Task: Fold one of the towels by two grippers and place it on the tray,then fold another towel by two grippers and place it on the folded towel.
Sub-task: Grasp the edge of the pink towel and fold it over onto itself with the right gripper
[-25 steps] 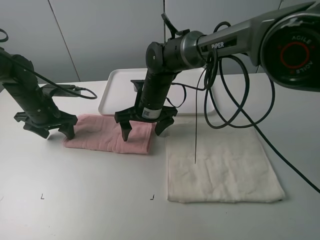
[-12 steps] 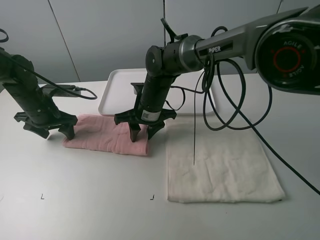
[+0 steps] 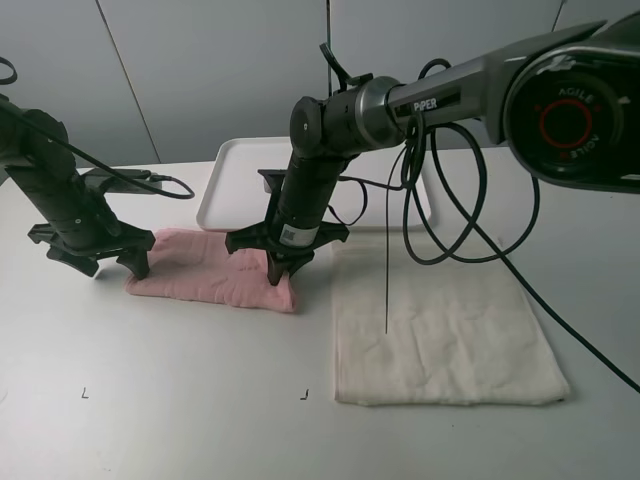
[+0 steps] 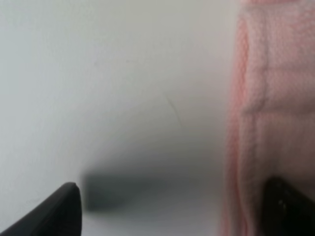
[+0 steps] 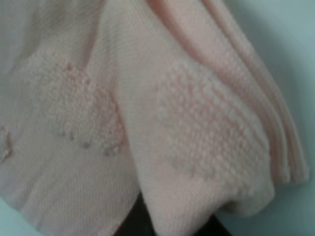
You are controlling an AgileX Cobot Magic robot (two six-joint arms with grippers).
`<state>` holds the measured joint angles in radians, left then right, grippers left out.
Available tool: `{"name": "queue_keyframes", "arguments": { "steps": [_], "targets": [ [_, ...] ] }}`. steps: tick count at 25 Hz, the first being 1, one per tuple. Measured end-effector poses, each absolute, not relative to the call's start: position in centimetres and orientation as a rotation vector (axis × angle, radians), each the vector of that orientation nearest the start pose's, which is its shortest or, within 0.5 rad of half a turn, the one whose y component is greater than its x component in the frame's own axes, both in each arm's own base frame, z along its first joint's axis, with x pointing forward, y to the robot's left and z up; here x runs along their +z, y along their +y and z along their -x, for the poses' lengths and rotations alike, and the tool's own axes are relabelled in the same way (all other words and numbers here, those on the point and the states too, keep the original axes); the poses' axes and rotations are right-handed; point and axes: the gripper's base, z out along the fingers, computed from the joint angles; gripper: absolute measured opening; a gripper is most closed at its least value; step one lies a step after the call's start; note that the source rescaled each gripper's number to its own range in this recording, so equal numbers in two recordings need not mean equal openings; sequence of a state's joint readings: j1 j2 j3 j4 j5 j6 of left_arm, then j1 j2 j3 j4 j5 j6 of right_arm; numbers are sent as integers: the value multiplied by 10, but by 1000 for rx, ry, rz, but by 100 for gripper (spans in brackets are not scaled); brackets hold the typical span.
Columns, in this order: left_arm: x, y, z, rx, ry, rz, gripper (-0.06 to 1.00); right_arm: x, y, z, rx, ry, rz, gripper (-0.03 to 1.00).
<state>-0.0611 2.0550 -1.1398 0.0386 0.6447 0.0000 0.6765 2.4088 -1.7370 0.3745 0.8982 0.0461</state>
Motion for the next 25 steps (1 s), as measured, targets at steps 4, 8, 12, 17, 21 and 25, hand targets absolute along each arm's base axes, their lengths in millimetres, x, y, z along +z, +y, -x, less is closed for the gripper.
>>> {"name": "queue_keyframes", "arguments": {
  "steps": [4, 8, 12, 17, 21, 25],
  "targets": [
    [95, -20, -360, 33, 3040, -138, 95, 84, 314, -349, 504, 3040, 659, 5],
    [95, -20, -360, 33, 3040, -138, 95, 104, 314, -349, 526, 3000, 669, 5],
    [95, -20, -360, 33, 3039, -148, 95, 128, 317, -348, 612, 2951, 677, 5],
    [95, -20, -360, 33, 3040, -138, 95, 137, 327, -344, 815, 2920, 653, 5],
    [95, -20, -360, 33, 3040, -138, 95, 141, 333, -348, 907, 2859, 561, 5],
    [95, -20, -360, 33, 3040, -138, 95, 144, 338, -350, 981, 2823, 489, 5]
  ]
}}
